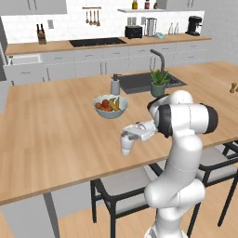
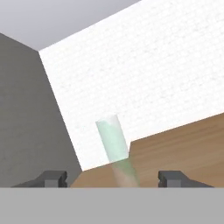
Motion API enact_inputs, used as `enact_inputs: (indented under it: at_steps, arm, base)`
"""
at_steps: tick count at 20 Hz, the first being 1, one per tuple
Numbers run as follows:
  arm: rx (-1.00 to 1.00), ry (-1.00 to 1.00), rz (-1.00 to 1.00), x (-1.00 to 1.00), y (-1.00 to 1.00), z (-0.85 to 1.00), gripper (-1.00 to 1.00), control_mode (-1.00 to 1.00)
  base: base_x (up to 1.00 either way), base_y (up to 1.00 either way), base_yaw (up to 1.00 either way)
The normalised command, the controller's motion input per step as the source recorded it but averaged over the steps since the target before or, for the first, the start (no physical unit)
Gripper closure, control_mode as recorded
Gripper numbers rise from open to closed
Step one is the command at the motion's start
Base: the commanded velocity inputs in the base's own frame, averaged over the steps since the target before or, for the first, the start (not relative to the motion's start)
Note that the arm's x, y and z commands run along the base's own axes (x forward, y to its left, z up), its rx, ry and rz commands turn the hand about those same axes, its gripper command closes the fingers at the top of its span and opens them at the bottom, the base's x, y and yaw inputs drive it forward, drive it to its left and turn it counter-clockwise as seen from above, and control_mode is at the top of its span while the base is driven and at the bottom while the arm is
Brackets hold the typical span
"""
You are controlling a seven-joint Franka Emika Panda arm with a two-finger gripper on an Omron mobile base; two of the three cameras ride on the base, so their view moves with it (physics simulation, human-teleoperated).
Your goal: Take a straw from the drawer in front and place it inside the glass cup on the dining counter.
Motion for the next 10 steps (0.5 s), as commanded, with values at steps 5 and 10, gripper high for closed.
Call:
enact_inputs:
  at_steps: [5, 10]
  arm:
    - [-0.02, -0.13, 0.0, -0.36, 0.19, 0.02, -1.0, -1.0]
    - [-0.04, -0.12, 0.0, -0.22, 0.17, 0.12, -1.0, -1.0]
  base:
    - [0.0, 0.0, 0.0]
    - [0.0, 0.0, 0.0]
